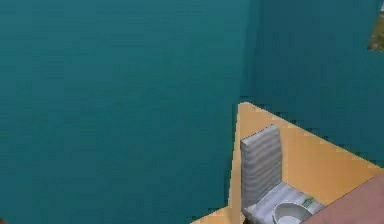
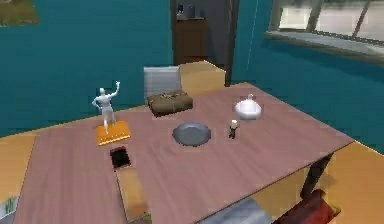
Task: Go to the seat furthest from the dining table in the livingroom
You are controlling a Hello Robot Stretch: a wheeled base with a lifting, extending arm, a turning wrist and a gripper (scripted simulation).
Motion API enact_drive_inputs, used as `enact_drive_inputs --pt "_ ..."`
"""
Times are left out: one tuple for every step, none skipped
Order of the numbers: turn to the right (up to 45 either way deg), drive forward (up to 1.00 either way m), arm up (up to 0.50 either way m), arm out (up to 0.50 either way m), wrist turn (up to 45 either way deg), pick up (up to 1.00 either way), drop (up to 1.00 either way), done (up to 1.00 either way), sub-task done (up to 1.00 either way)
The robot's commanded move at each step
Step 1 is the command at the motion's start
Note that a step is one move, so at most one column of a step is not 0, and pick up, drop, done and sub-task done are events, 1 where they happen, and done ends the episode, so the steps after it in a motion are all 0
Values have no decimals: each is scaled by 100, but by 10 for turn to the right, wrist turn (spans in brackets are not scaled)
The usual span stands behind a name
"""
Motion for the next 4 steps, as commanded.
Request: enact_drive_inputs --pt "-450 0 0 0 0 0 0 0 0" --pt "-450 0 0 0 0 0 0 0 0" --pt "-240 0 0 0 0 0 0 0 0" --pt "0 45 0 0 0 0 0 0 0"
